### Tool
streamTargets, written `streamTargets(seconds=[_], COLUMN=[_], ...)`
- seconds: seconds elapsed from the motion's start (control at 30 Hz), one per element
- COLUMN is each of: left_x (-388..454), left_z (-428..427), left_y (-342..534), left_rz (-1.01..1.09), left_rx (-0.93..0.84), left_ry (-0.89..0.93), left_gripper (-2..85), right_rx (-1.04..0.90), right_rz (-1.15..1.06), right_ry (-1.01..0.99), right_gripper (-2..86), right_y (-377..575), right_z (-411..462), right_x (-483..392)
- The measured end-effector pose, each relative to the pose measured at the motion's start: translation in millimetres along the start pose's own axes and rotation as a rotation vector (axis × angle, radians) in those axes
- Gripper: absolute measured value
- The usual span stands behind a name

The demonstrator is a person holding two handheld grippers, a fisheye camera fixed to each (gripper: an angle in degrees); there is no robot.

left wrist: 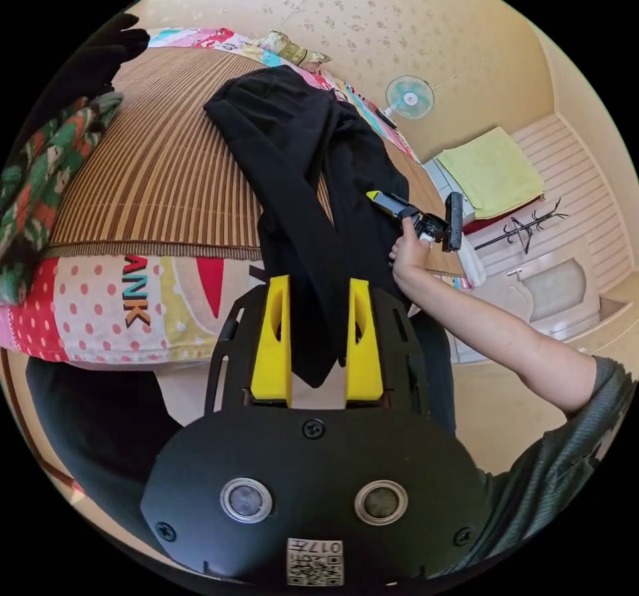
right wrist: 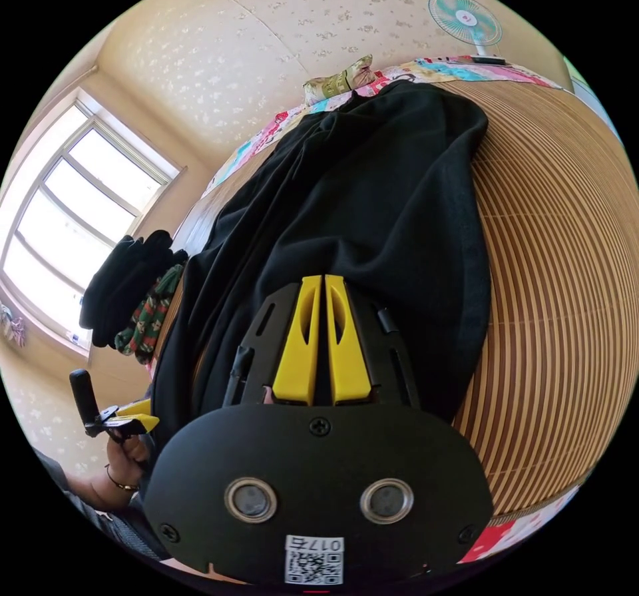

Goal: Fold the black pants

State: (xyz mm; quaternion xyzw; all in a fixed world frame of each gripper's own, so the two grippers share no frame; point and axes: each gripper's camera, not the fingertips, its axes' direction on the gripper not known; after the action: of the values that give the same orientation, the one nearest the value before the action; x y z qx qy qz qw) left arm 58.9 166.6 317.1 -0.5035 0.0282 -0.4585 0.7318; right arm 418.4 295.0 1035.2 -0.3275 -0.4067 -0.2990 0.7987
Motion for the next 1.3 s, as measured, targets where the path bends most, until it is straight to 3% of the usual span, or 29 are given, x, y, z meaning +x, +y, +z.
streamTargets(seconds=[0.1,0.27,0.37,0.5,0.57,0.67,0.77,0.83,0.97,1.07,1.23,1.3], left_x=[-10,-43,-74,-98,-87,-52,-12,11,19,26,9,-1], left_z=[-8,-98,-155,-198,-205,-173,-88,-18,54,58,45,40], left_y=[-18,-22,-18,-10,-5,-13,-42,-60,-74,-70,-73,-74], left_rz=[0.182,0.336,0.240,-0.011,-0.053,0.036,0.161,0.206,0.216,0.247,0.091,0.057], left_rx=[-0.101,-0.060,-0.055,-0.059,0.021,0.088,-0.047,-0.166,-0.243,-0.172,-0.092,-0.072], left_ry=[0.117,0.212,0.002,-0.473,-0.518,-0.307,-0.134,-0.129,-0.184,-0.340,-0.285,-0.235], left_gripper=[1.2,0.0,0.2,1.0,3.0,7.2,7.8,8.8,11.4,7.9,6.7,5.6], right_rx=[-0.001,0.001,0.002,0.003,0.003,0.002,0.002,0.002,0.002,-0.002,0.044,0.148], right_rz=[0.008,0.023,0.024,0.027,0.029,0.031,0.034,0.036,0.039,0.044,0.044,0.005], right_ry=[-0.027,-0.061,-0.064,-0.075,-0.081,-0.089,-0.095,-0.099,-0.105,-0.111,-0.263,-0.197], right_gripper=[0.7,0.5,0.5,0.5,0.5,0.6,0.6,0.5,0.5,0.5,0.5,0.6], right_y=[-2,-4,-6,-9,-11,-13,-16,-17,-22,-26,-21,-4], right_z=[1,4,6,9,10,12,14,15,17,19,6,-24], right_x=[1,2,-1,-4,-6,-8,-11,-13,-17,-19,-18,-34])
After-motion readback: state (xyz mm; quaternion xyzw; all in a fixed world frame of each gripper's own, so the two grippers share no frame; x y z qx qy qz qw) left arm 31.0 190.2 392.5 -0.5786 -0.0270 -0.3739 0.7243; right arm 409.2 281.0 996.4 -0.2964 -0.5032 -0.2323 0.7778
